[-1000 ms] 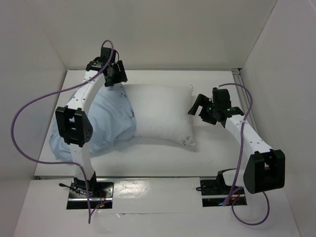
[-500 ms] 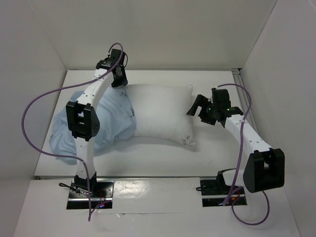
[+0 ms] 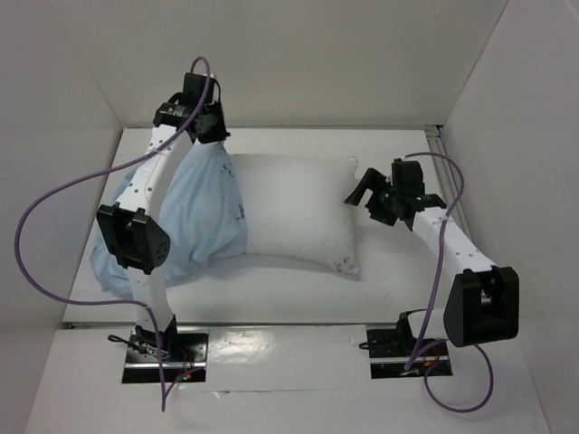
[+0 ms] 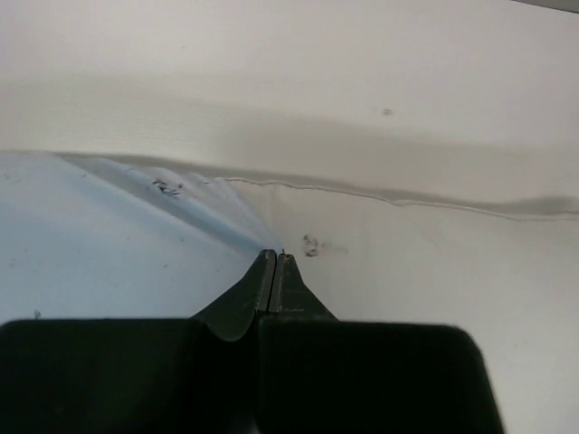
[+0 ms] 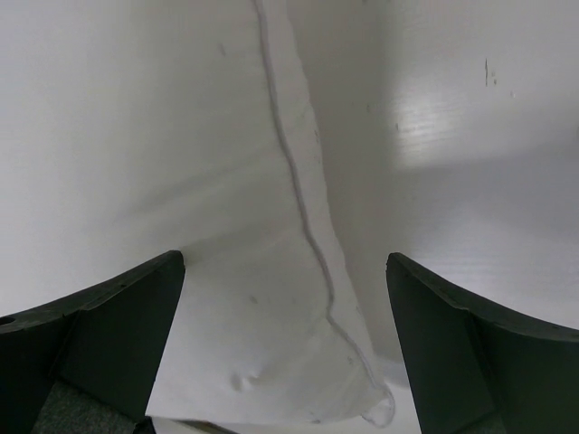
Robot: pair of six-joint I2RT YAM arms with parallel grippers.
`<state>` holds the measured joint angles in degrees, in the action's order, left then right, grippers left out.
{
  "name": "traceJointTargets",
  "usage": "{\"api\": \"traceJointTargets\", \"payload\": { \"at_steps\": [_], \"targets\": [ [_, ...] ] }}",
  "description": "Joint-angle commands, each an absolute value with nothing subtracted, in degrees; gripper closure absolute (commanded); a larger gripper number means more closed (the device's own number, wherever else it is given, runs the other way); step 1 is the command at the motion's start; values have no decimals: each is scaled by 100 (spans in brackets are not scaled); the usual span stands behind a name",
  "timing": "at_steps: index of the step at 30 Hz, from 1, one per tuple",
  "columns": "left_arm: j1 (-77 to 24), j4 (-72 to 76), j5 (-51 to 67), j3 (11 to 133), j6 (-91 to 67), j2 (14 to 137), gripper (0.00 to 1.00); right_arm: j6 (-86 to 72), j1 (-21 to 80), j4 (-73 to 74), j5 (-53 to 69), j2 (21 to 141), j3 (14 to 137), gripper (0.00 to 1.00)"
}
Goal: Put the pillow into the pillowcase
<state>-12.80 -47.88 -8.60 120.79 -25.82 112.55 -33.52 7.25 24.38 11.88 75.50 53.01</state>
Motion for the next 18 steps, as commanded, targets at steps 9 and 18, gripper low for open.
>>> {"api": "traceJointTargets", "payload": {
  "at_steps": [9, 18],
  "targets": [
    [-2442, -4280, 755, 12427, -2364, 11557, 100, -4981, 834, -1034, 3233, 9227, 5123, 30],
    [-3497, -4185, 2021, 13711, -2767, 11681, 100, -5239, 1072, -1028, 3279, 8201, 6283, 100]
  ]
}}
